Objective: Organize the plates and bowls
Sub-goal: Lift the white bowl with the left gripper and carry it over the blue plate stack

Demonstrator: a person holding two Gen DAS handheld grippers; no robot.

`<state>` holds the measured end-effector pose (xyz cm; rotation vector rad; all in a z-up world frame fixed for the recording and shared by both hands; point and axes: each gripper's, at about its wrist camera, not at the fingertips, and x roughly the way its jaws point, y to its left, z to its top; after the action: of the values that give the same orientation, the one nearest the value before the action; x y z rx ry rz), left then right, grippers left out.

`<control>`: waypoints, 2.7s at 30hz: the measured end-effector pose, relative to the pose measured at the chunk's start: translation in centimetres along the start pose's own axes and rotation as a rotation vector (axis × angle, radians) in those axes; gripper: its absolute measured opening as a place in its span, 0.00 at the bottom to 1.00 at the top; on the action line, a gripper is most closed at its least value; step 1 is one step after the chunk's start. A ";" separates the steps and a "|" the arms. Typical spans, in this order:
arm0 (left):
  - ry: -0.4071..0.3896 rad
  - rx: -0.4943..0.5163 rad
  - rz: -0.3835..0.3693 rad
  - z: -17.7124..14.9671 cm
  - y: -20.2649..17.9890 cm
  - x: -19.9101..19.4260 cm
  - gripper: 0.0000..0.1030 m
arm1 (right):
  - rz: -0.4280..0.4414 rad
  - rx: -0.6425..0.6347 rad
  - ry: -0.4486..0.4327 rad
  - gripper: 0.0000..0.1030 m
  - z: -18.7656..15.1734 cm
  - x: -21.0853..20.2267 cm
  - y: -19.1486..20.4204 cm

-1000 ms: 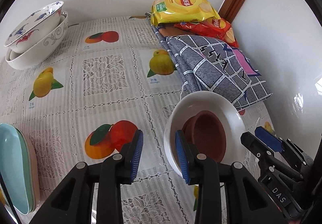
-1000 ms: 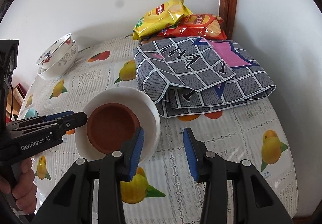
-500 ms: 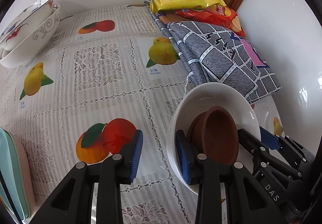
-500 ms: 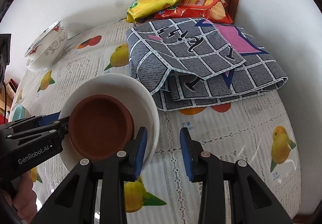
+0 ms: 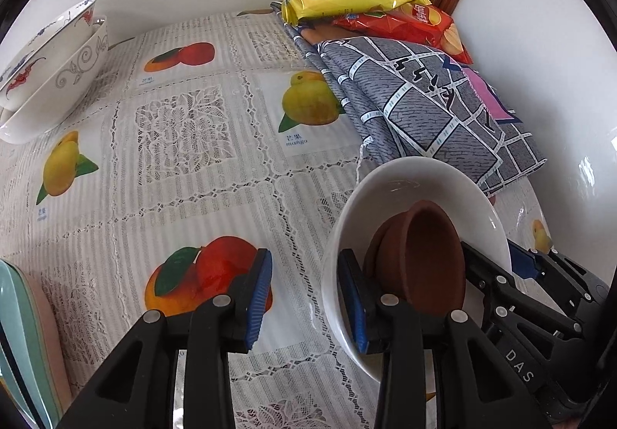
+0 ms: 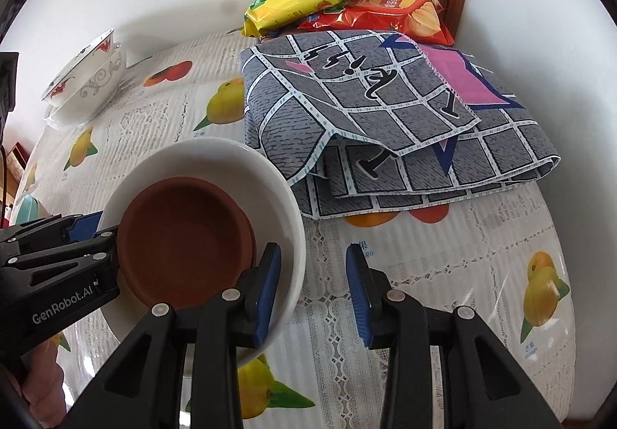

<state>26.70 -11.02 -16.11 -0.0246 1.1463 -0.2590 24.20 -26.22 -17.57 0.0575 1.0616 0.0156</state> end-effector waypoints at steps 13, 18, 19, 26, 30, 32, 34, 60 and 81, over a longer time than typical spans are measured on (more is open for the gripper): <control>-0.034 -0.049 -0.081 -0.2 0.2 0.1 0.12 | 0.108 0.076 0.001 0.12 0.0 0.2 -0.5; -0.061 -0.026 -0.047 -0.4 -0.6 -0.2 0.09 | 0.080 0.074 -0.015 0.12 -0.3 0.0 -0.1; -0.061 -0.023 -0.047 -0.5 -0.6 -0.2 0.09 | 0.080 0.075 -0.016 0.12 -0.4 0.0 0.0; -0.053 -0.032 -0.064 -1.0 -0.2 -0.5 0.08 | 0.090 0.101 -0.025 0.11 -0.7 -0.8 -0.1; -0.061 -0.032 -0.063 -1.2 -0.2 -1.2 0.08 | 0.089 0.107 -0.041 0.11 -1.0 -1.7 0.1; -0.070 -0.029 -0.065 -1.2 -0.3 -1.7 0.08 | 0.090 0.108 -0.051 0.11 -1.0 -2.2 0.2; -0.078 -0.030 -0.068 -1.3 -0.2 -2.3 0.08 | 0.095 0.112 -0.059 0.11 -1.0 -2.8 0.3; -0.183 -0.051 -0.043 -2.6 1.7 -9.3 0.08 | 0.141 0.084 -0.141 0.11 -0.7 -9.3 3.6; -0.211 -0.107 -0.005 -4.0 6.7 -11.9 0.08 | 0.189 0.028 -0.151 0.11 -0.7 -10.0 8.9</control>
<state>19.82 -1.49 -8.11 -0.1457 0.9490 -0.1943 18.82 -17.67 -8.75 0.1816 0.9027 0.1647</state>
